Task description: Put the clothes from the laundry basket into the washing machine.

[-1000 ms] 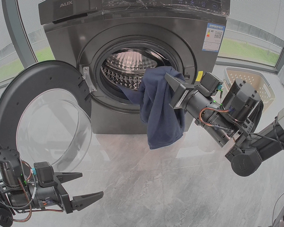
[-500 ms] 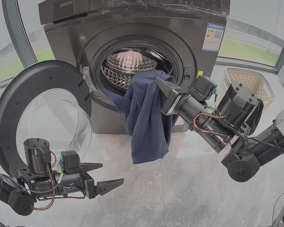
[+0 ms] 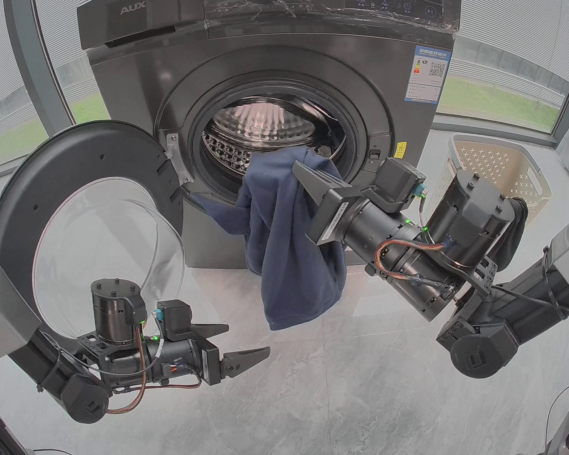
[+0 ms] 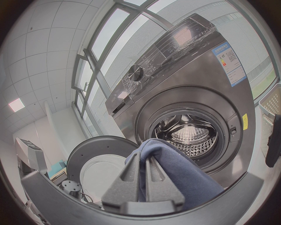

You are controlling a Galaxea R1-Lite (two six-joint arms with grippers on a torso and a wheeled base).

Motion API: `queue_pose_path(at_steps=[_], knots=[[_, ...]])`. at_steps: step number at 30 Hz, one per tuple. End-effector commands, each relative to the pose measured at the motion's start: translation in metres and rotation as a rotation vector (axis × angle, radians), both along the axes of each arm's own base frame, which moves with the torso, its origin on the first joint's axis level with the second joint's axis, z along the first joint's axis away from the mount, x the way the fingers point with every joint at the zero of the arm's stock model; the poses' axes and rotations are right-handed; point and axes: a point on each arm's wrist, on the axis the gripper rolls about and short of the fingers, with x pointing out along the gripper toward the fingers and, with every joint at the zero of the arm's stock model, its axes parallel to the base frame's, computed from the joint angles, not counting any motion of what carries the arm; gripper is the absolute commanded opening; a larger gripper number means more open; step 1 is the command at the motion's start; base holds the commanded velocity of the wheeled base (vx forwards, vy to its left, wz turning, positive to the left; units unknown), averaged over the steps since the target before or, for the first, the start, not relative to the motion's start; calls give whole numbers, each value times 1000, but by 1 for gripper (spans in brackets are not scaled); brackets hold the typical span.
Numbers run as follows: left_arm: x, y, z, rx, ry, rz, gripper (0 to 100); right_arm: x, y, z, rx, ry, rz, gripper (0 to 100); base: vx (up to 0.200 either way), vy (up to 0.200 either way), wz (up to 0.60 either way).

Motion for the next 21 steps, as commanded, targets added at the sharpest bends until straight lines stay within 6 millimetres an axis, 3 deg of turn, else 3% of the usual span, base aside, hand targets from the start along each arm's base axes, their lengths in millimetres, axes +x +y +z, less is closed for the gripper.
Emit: queue_pose_path(at_steps=[1,17,21], knots=[[11,-6,-13,13,35,-2,100,-1,0,0,3,0,1,0,0,0,0],[62,-26,-39,-40,-46,69,100,-1,0,0,6,-5,3,0,0,0,0],[67,-30,-42,-43,-57,73,100,-1,0,0,7,-6,3,0,0,0,0]])
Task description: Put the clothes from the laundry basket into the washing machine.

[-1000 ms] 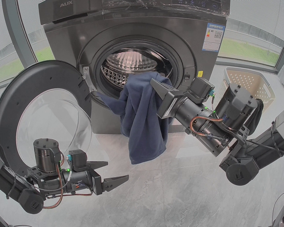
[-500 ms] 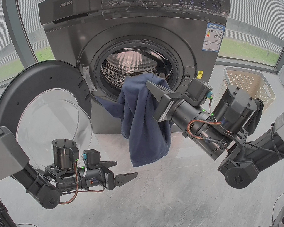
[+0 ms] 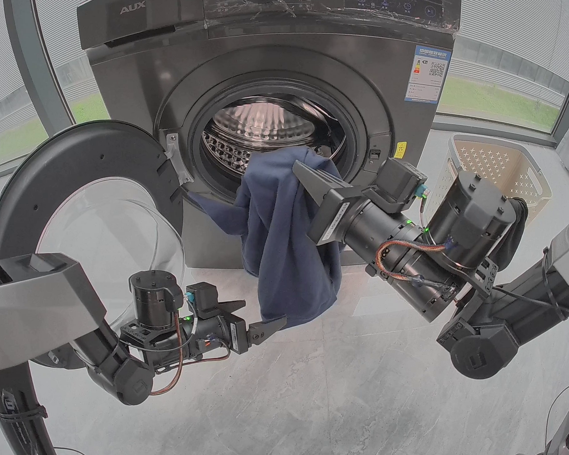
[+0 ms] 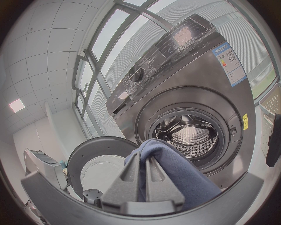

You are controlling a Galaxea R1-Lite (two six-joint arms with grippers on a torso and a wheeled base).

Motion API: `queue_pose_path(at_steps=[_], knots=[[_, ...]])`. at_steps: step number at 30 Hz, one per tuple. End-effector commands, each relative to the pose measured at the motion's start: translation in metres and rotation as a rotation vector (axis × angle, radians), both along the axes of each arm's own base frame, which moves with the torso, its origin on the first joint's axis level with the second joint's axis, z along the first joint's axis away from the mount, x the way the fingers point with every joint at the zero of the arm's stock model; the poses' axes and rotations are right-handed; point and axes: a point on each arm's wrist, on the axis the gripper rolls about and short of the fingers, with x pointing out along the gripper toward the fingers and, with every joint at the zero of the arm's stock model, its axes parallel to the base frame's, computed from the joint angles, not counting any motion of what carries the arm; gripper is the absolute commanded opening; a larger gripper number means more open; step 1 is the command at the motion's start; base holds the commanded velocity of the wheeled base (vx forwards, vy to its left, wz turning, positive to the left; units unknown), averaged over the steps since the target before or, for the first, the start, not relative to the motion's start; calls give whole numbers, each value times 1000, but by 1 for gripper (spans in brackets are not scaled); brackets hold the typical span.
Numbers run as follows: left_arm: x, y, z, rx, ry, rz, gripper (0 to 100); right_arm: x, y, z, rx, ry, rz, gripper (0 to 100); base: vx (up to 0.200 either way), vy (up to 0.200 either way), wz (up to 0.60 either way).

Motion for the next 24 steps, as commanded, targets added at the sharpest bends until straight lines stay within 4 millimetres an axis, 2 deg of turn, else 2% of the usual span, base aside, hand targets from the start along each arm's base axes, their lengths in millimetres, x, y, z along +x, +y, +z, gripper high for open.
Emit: queue_pose_path(at_steps=[1,7,15,21,22,24], knots=[[7,-5,-14,9,22,2,100,0,0,0,1,-1,1,0,0,0,0],[16,-15,-11,-11,-11,-12,100,0,1,0,1,-1,3,0,0,0,0],[17,-33,-10,-47,-30,-49,100,0,0,-1,-1,1,1,0,0,0,0],[16,-37,-11,-50,-37,-59,100,0,0,-1,-1,2,0,0,0,0,0],[15,-39,-11,-55,-43,-65,0,-1,-1,-3,-5,6,-2,0,0,0,0],[14,-41,-10,-66,-40,-67,0,-1,-1,-2,-4,7,-1,0,0,0,0]])
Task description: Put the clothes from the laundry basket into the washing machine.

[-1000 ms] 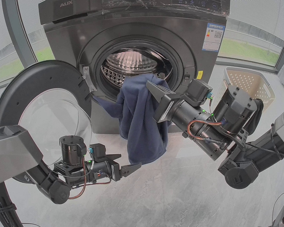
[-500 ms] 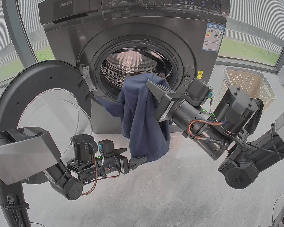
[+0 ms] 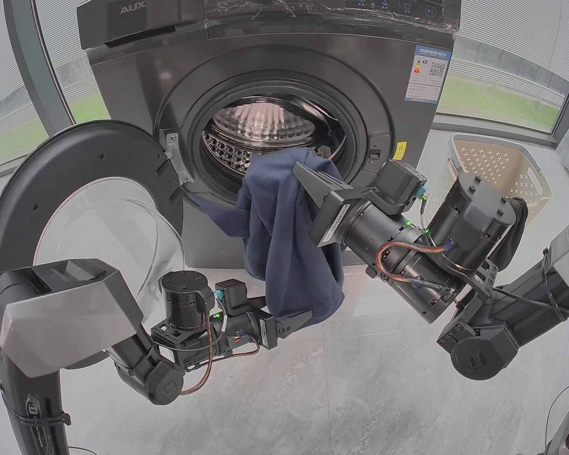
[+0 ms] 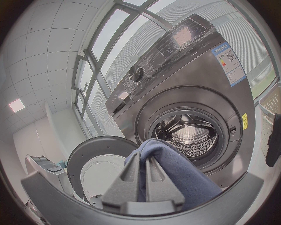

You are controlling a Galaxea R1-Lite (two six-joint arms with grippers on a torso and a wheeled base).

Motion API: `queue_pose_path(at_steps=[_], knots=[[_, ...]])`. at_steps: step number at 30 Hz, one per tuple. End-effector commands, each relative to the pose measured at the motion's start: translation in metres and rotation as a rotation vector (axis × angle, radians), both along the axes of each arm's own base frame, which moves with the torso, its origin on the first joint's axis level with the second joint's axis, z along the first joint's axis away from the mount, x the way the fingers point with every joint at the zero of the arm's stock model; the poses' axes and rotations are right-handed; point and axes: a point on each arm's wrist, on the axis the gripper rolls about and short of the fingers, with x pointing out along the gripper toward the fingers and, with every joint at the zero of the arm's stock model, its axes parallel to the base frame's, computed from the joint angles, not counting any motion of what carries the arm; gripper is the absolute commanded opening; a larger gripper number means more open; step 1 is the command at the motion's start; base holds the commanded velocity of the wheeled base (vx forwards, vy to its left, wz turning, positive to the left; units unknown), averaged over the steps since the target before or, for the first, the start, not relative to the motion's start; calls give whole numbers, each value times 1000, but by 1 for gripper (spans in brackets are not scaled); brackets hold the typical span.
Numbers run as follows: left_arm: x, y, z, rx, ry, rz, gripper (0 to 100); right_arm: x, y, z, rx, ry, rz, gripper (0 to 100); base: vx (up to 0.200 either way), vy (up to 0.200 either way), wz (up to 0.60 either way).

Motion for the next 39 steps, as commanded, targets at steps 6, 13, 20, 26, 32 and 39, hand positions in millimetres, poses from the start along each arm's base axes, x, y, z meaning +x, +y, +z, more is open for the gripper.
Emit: queue_pose_path(at_steps=[6,13,20,26,32,39], knots=[[-10,-11,2,-26,-2,-19,0,0,0,-1,-1,3,0,0,0,0,0],[-29,-8,6,-26,-4,-35,0,1,-2,-1,-1,3,-7,0,0,0,0],[-61,4,37,-64,-62,-58,0,2,-8,-13,-32,35,-14,100,0,0,0],[-74,12,64,-110,-118,-59,0,-2,-12,-24,-65,60,-3,100,0,0,0],[-76,16,105,-216,-184,-28,0,-14,-23,-33,-112,93,5,100,0,0,0],[-78,16,125,-257,-240,-1,0,-20,-52,-39,-162,126,-51,100,0,0,0]])
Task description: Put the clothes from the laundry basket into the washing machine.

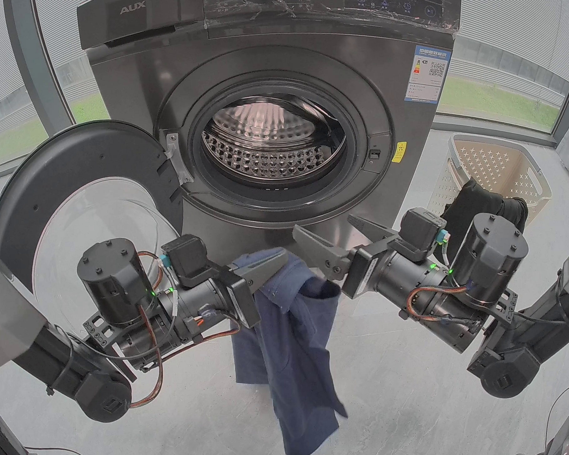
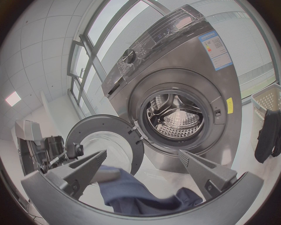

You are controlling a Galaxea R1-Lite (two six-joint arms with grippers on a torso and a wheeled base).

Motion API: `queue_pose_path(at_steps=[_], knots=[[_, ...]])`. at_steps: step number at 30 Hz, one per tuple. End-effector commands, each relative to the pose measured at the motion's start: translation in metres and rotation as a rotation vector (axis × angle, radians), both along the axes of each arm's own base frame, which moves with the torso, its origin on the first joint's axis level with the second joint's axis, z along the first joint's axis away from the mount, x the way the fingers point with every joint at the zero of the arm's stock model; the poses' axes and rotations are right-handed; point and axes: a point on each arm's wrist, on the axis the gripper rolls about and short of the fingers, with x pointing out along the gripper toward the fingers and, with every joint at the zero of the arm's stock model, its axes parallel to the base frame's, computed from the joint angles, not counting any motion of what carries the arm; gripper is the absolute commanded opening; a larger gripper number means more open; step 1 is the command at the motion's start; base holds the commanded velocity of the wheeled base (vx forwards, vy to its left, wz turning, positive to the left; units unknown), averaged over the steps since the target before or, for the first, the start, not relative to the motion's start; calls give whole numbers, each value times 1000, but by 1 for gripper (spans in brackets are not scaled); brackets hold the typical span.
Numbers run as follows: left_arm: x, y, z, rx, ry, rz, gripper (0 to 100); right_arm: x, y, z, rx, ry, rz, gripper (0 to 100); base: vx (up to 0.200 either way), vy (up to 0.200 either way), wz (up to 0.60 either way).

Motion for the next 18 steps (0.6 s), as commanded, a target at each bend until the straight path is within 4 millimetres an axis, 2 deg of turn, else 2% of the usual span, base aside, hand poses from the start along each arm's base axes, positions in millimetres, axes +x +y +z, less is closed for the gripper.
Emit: queue_pose_path(at_steps=[1,10,15,18], knots=[[-7,3,22,-46,-62,11,0,-5,-21,-1,-25,8,-41,100,0,0,0],[-24,12,51,-117,-123,1,0,-2,-42,-21,-88,66,-82,100,0,0,0],[-29,14,57,-136,-133,-5,0,-3,-45,-28,-109,87,-66,100,0,0,0],[-29,14,57,-136,-135,-5,0,-4,-45,-40,-137,121,-61,100,0,0,0]])
